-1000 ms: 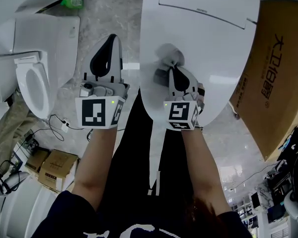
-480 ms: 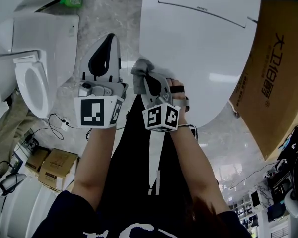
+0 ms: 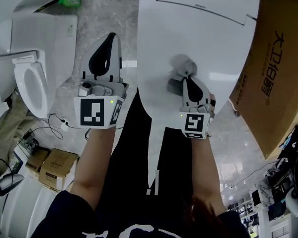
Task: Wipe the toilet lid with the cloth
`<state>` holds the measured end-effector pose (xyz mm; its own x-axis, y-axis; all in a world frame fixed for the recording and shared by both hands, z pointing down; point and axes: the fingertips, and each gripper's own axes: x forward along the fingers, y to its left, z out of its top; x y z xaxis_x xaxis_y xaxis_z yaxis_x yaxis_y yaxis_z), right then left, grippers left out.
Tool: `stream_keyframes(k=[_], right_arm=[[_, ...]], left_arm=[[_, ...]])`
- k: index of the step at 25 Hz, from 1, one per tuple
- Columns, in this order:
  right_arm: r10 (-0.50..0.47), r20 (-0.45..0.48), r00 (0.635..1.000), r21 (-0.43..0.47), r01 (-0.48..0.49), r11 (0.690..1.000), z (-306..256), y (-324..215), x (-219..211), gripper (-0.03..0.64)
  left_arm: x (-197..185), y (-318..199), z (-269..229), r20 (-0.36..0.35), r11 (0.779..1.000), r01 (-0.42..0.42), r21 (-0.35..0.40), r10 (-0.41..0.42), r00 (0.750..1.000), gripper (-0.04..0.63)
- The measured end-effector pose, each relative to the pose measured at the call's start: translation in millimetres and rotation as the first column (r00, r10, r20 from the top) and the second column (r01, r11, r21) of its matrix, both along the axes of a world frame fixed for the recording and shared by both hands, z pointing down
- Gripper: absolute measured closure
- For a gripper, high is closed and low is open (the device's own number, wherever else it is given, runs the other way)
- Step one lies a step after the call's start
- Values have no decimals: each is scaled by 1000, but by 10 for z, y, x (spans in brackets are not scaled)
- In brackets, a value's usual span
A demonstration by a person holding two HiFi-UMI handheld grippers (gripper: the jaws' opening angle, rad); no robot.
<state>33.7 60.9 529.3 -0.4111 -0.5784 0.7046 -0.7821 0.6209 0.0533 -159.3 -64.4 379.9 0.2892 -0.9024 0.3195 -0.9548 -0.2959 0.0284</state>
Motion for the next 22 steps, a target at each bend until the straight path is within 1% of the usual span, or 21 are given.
stream_keyframes(k=[4,7,10,12,14,16,17,18,19,22], right_arm=[[141,-22,990,12,-141,990,1,-35,565,583],[246,-46,968,24,-245,969,8,-26,963,583],[374,-54,926,26,-373,927,25,15,1386,583],[435,-70,898,30,-434,900,45,73,1612,583],[495,-78,865,26,-495,869,59,140,1777,583],[555,-63,830,15,-555,832,66,197,1878,583],[572,-52,818,9,-573,820,68,216,1890,583],[575,-43,817,5,-576,818,69,226,1870,583],[563,-39,826,2,-563,826,69,232,1822,583],[473,-43,880,-1,-474,881,61,225,1565,583]], left_arm=[[70,16,13,-2,1000,-14,-1,14,1000,575],[149,30,18,-3,1000,-30,-3,30,1000,575],[213,43,17,-2,999,-38,-1,38,999,575],[249,51,20,-2,999,-41,-1,41,999,575],[284,62,17,-3,999,-43,-2,43,999,575],[315,74,11,-4,999,-46,-1,46,999,575],[323,79,10,-4,999,-48,0,48,999,575],[324,84,10,-4,999,-48,1,48,999,575],[320,88,10,-4,999,-47,2,47,999,575],[307,93,5,-4,999,-39,5,39,999,575]])
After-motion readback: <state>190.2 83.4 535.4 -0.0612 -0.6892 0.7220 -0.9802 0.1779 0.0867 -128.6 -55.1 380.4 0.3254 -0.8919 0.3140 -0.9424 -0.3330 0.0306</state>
